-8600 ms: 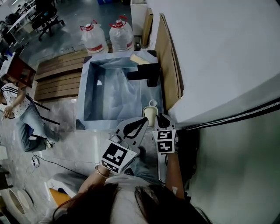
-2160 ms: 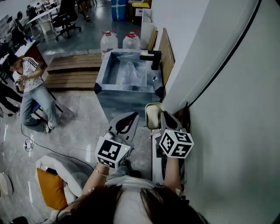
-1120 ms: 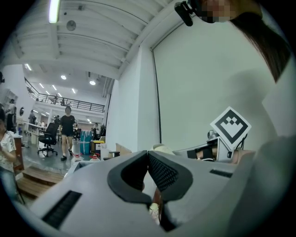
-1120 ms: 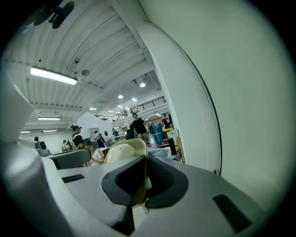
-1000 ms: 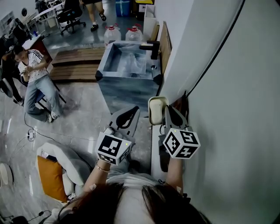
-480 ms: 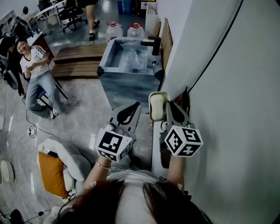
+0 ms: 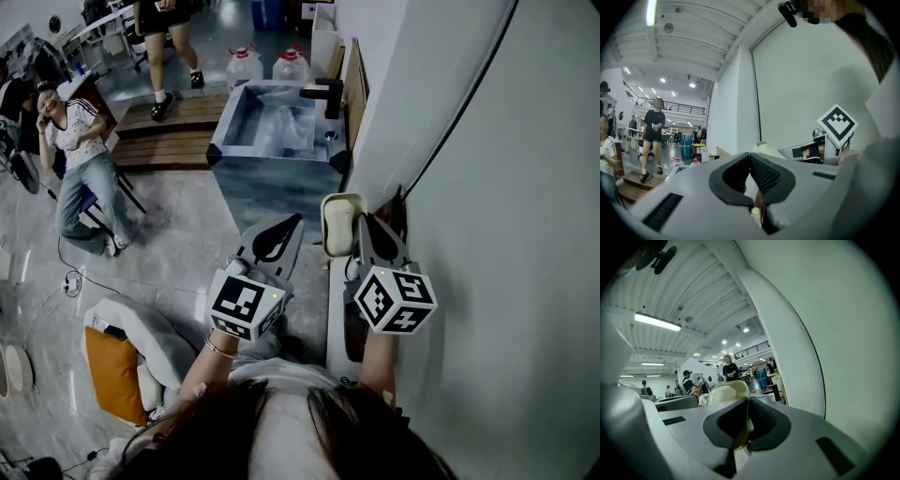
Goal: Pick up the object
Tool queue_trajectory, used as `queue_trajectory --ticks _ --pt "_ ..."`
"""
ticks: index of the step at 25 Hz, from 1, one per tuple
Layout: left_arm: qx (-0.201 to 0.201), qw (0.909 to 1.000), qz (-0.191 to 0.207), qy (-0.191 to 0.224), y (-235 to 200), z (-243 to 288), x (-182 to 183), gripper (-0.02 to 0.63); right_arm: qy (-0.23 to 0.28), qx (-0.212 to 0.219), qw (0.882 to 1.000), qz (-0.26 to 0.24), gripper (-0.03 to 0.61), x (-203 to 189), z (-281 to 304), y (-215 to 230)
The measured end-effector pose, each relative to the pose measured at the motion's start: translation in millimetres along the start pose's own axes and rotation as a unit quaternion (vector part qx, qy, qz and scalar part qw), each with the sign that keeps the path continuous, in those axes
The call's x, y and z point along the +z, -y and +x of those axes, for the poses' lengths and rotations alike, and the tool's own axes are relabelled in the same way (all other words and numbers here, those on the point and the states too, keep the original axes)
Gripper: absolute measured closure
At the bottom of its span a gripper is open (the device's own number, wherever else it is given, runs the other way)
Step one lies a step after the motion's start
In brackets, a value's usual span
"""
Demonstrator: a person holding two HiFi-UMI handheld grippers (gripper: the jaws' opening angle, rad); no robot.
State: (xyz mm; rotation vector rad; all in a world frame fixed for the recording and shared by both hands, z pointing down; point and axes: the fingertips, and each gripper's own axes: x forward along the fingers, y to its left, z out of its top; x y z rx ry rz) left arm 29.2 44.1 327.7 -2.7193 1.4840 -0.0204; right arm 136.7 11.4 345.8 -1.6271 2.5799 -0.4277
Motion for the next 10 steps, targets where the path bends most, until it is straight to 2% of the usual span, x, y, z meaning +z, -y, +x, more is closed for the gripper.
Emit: queue_trajectory --ticks 10 --pt "-0.003 1.0000 0.002 -0.004 -14.0 17.1 2.9 0.604 0.007 -0.010 1.000 0.007 0.545 7.3 14.3 9.2"
